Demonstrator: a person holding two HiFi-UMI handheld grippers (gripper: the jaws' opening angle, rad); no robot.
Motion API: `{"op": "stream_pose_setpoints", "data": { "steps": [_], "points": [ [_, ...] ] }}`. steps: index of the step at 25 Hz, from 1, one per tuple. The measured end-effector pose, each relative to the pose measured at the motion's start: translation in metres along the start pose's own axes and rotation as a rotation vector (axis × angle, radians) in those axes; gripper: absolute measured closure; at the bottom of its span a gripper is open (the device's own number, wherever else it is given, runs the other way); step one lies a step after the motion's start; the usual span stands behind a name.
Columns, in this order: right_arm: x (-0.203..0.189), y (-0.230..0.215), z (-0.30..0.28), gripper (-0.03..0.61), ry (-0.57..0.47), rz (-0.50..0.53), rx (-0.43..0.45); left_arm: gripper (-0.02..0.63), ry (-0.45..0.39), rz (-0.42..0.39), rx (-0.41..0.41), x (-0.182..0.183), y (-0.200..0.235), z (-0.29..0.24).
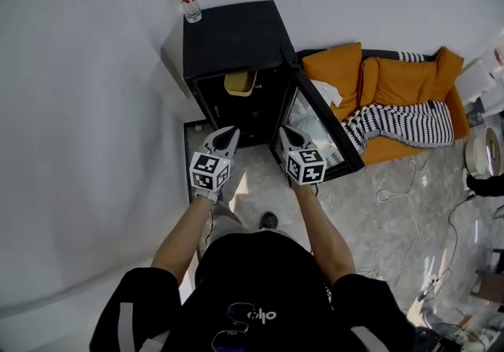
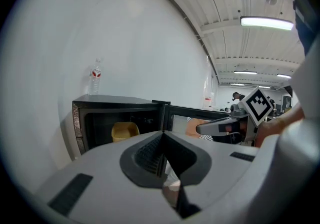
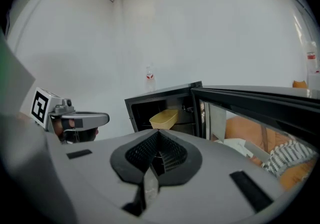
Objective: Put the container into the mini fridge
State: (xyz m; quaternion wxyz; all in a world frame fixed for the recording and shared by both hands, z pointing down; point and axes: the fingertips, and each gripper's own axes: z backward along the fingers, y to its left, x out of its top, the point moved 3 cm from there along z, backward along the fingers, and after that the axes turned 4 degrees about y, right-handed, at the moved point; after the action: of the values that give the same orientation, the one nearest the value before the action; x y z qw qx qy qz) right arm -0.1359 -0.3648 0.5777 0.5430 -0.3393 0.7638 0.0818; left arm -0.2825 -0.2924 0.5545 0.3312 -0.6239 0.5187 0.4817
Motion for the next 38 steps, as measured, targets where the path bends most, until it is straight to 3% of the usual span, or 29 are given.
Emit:
{"op": "stream_pose_setpoints", "data": {
  "steps": [13, 38],
  "points": [
    [-0.021, 0.004, 0.042, 0.571, 0.021, 0.039, 0.056, 0.606, 0.015, 0.011, 0.051, -0.016, -0.04, 0.032],
    [-0.036, -0.004, 0.067, 0.571, 0.022, 0.065, 0.056, 0.606, 0.025, 0.01, 0.051, -0.027, -0.052, 0.033]
  ]
}}
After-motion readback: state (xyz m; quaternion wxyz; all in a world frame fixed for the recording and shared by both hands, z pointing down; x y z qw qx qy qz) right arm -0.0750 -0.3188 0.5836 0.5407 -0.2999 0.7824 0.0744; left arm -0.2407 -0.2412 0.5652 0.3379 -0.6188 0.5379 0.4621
